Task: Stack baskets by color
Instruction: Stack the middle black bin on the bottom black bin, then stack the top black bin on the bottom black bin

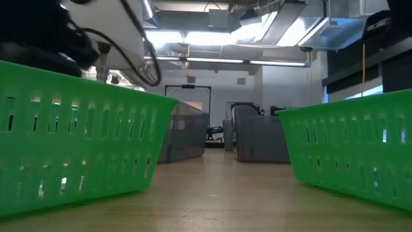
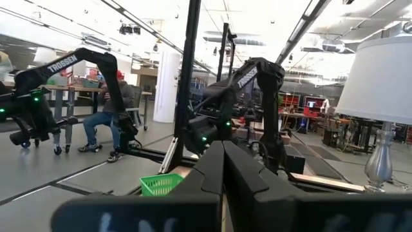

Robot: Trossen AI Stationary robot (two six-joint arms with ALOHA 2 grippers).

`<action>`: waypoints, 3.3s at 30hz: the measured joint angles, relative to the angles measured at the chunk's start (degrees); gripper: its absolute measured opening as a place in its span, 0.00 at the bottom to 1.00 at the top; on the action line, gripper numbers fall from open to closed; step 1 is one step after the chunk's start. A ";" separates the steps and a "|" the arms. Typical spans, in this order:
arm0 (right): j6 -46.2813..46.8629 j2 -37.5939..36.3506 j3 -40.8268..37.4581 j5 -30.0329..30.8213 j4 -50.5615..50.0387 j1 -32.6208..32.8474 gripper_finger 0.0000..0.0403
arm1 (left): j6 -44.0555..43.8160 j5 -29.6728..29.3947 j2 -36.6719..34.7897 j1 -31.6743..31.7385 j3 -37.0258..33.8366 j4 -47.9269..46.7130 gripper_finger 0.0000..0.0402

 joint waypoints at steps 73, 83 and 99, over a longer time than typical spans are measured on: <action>87.84 34.60 63.01 12.98 -108.29 -5.89 0.02 | 34.76 -39.15 -7.03 5.78 41.75 -18.09 0.21; 89.51 34.45 63.06 11.81 -101.06 -6.20 0.02 | 35.70 -44.75 -11.10 6.03 44.00 -18.30 0.21; 89.08 34.93 61.92 18.84 -101.45 -8.14 0.01 | 35.74 -46.48 -12.01 6.73 43.91 -18.08 0.21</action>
